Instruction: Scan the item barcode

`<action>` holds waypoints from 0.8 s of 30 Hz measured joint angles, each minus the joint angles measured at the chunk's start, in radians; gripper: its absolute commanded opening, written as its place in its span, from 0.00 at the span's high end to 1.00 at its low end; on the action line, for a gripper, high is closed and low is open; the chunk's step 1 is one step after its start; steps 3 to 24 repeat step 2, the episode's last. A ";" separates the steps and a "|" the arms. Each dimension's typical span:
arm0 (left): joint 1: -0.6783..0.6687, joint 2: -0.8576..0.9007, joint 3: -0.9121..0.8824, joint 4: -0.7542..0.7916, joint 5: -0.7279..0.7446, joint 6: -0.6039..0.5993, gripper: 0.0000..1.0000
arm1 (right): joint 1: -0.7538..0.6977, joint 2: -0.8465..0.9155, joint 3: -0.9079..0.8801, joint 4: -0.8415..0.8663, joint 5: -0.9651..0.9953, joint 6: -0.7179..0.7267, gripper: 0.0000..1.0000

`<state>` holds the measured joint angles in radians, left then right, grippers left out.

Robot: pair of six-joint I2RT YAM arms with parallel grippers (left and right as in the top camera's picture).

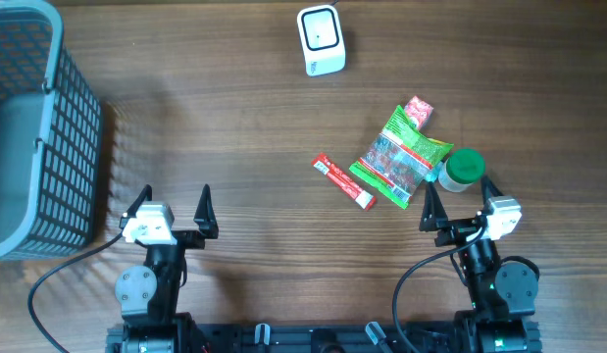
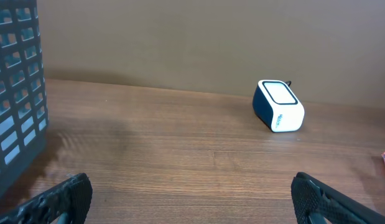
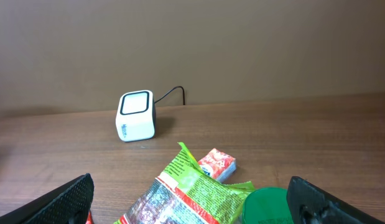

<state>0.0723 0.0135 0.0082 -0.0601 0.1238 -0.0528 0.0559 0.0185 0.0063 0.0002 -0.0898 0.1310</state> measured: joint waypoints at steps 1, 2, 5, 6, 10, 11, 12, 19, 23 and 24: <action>0.000 0.000 0.000 0.000 0.000 0.000 0.00 | 0.000 0.000 0.000 0.000 0.000 0.000 0.00; 0.000 0.000 0.000 0.000 0.000 0.000 0.00 | 0.000 0.000 0.000 0.000 0.000 0.000 0.00; 0.000 0.000 0.000 0.000 0.000 0.000 0.00 | 0.000 0.000 0.000 0.000 0.000 0.000 0.00; 0.000 0.000 0.000 0.000 0.000 0.000 0.00 | 0.000 0.000 0.000 0.000 0.000 0.000 0.00; 0.000 0.000 0.000 0.000 0.000 0.000 0.00 | 0.000 0.000 0.000 0.000 0.000 0.000 0.00; 0.000 0.000 0.000 0.000 0.000 0.000 0.00 | 0.000 0.000 0.000 0.000 0.000 0.000 0.00; 0.000 0.000 0.000 0.000 0.000 0.000 0.00 | 0.000 0.000 0.000 0.000 0.000 0.000 0.00; 0.000 0.000 0.000 0.000 0.000 0.000 0.00 | 0.000 0.000 0.000 0.000 0.000 0.000 0.00; 0.000 0.000 0.000 0.000 0.000 0.000 0.00 | 0.000 0.000 0.000 0.000 0.000 0.000 0.00; 0.000 0.000 0.000 0.000 0.000 0.000 0.00 | 0.000 0.000 0.000 0.000 0.000 0.000 0.00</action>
